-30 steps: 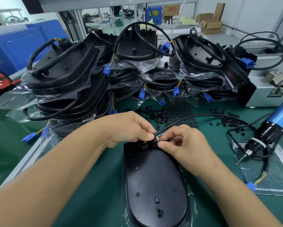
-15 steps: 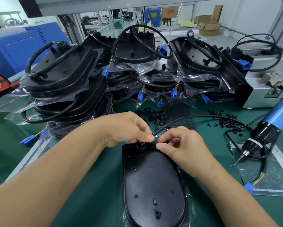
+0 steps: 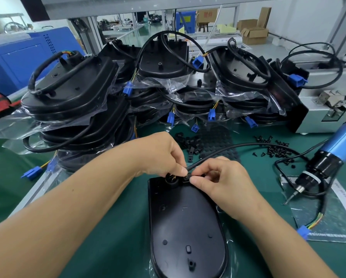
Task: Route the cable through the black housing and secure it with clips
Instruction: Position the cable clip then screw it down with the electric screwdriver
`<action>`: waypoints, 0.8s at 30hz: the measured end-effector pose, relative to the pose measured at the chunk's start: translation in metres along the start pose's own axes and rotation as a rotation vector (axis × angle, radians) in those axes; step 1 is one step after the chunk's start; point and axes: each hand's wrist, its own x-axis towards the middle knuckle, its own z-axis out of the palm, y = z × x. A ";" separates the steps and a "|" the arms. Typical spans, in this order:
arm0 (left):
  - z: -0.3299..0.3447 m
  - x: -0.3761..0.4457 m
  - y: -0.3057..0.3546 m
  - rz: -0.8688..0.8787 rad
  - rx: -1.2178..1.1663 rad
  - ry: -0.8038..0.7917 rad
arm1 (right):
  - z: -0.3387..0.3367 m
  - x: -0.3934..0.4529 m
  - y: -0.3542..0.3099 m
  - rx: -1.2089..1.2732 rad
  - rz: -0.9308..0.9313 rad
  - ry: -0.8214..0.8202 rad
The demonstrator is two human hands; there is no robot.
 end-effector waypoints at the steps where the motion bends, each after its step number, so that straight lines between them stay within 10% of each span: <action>1: 0.000 0.000 0.000 -0.001 0.012 0.002 | 0.000 0.000 0.000 0.006 -0.002 0.002; 24: -0.001 -0.006 0.005 0.010 0.187 -0.030 | 0.004 -0.008 -0.008 -0.072 -0.005 0.071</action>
